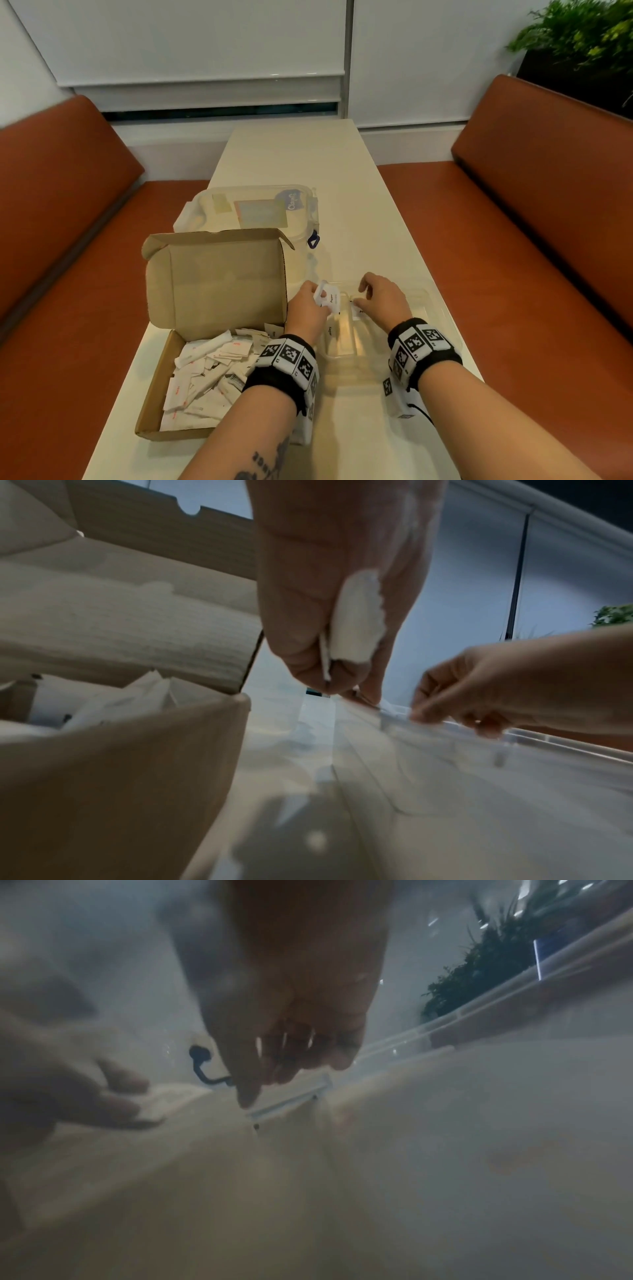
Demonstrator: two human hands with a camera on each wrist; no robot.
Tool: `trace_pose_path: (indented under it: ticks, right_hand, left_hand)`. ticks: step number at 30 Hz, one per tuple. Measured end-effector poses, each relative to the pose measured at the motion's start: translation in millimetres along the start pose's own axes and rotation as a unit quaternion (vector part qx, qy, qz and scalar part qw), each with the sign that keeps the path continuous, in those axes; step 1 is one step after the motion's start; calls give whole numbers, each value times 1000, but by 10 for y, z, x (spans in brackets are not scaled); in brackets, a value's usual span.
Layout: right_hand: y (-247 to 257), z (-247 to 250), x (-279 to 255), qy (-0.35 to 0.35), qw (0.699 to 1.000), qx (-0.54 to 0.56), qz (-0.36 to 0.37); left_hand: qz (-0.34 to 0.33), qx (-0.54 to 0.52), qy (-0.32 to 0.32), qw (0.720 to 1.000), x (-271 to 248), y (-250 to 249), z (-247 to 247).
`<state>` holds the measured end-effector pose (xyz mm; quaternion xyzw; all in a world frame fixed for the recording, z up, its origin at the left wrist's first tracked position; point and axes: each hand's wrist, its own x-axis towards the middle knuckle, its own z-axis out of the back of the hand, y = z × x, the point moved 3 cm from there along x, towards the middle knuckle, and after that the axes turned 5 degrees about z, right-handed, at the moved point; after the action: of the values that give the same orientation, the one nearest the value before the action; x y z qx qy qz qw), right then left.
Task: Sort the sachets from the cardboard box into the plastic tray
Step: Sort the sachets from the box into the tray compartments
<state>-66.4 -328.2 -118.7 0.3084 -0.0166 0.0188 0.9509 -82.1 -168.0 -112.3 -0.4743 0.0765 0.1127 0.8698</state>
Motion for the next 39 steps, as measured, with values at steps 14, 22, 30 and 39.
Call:
trace_pose_path:
  ticks: [14,22,30,39]
  right_hand:
    - [171,143,-95,79,973,216,-16]
    - [133,231,-68,77,992,96,33]
    - [-116,150,-67,50,996,23,-71]
    - [-168,21,-61,35,995,-35,-90]
  left_hand:
    - [-34,-91,-31,995,-54,-197,42]
    - [-49,-36,-11,998,-83,-168,-42]
    - [35,67,-39,996,-59,18,-18]
    - [53,62,-27,996,-49,54,-13]
